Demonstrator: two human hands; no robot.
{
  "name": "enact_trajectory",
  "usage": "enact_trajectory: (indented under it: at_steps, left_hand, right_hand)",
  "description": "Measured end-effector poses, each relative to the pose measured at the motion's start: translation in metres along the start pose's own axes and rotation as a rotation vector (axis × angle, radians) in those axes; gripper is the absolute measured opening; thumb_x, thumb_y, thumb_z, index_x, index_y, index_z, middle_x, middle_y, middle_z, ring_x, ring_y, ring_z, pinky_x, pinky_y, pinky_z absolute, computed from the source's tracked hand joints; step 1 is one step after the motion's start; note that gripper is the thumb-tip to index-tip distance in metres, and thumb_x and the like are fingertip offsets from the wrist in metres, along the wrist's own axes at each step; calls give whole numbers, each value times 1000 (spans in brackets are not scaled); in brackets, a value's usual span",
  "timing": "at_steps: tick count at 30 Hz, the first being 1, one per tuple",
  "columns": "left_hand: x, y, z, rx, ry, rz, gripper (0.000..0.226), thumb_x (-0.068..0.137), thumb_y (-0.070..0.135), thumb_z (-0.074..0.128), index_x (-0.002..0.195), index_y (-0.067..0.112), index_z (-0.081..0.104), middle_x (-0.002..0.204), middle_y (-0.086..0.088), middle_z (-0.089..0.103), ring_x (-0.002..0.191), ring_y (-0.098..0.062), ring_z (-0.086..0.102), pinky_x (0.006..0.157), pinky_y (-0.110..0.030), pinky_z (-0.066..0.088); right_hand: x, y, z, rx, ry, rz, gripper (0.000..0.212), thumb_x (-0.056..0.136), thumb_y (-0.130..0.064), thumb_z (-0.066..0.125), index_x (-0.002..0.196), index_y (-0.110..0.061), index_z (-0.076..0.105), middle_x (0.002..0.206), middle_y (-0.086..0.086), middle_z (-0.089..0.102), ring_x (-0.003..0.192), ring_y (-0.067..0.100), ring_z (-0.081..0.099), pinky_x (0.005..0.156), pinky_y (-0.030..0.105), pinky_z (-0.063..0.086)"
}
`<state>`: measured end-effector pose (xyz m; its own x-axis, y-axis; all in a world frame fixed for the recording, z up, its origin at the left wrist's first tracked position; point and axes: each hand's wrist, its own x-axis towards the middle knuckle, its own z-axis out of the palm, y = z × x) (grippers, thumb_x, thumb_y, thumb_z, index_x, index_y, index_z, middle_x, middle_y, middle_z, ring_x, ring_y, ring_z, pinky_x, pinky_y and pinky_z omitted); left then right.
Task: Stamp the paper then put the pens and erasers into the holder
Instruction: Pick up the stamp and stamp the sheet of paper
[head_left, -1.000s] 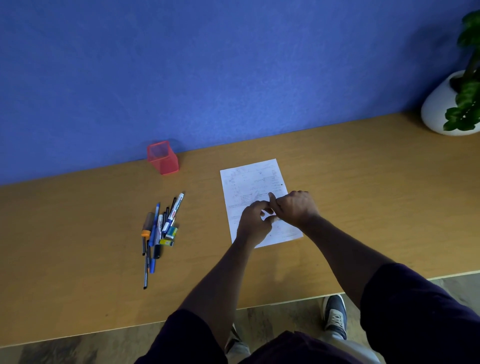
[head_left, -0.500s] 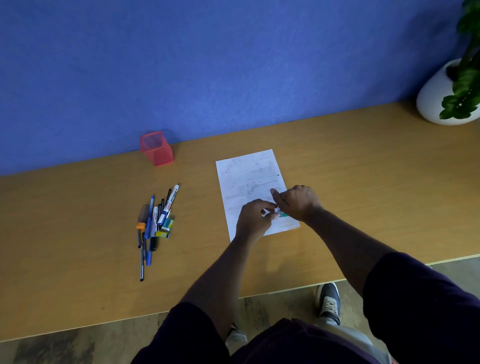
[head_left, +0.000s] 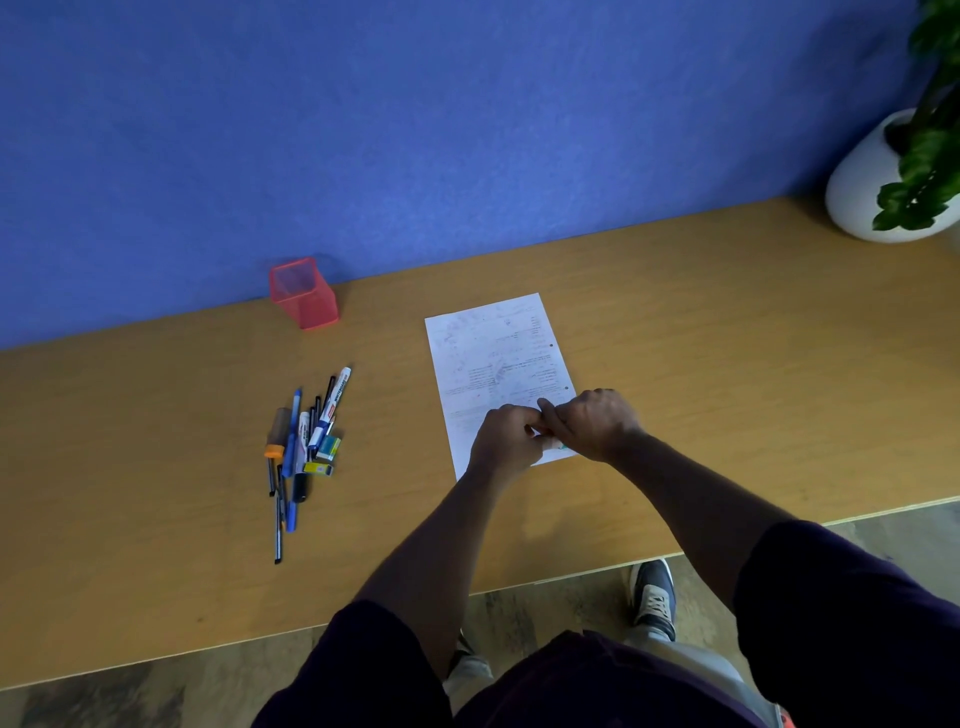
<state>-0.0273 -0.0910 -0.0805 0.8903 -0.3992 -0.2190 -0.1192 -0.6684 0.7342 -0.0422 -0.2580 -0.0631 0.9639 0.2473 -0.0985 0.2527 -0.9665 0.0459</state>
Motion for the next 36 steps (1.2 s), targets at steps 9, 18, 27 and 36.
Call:
enact_trajectory:
  at_steps: [9, 18, 27, 36]
  left_hand:
    - [0, -5, 3, -7, -27, -5, 26, 75, 36, 87, 97, 23, 80, 93, 10, 79, 71, 8, 63, 67, -15, 50]
    - [0, -10, 8, -7, -18, -17, 25, 76, 38, 86, 96, 25, 80, 90, 11, 79, 72, 7, 63, 71, -23, 55]
    - [5, -12, 12, 2, -25, -28, 25, 77, 37, 86, 97, 24, 80, 91, 9, 79, 67, 10, 60, 64, -13, 46]
    - [10, -17, 14, 13, -35, -33, 24, 78, 36, 85, 98, 24, 80, 93, 9, 79, 66, 9, 59, 64, -11, 44]
  right_hand:
    - [-9, -7, 4, 14, 76, 12, 62, 105, -44, 27, 62, -17, 62, 54, 2, 57, 50, 23, 55, 53, 27, 36]
    - [-15, -10, 10, -6, 167, 48, 57, 100, -37, 50, 48, -14, 56, 41, 1, 50, 35, 21, 40, 43, 22, 28]
    - [-16, -10, 9, 8, 217, 59, 55, 96, -33, 58, 44, -15, 52, 37, 1, 46, 31, 20, 41, 41, 21, 28]
    - [-15, -12, 13, 27, 208, 44, 56, 101, -34, 48, 49, -14, 55, 42, 3, 50, 35, 23, 46, 43, 25, 35]
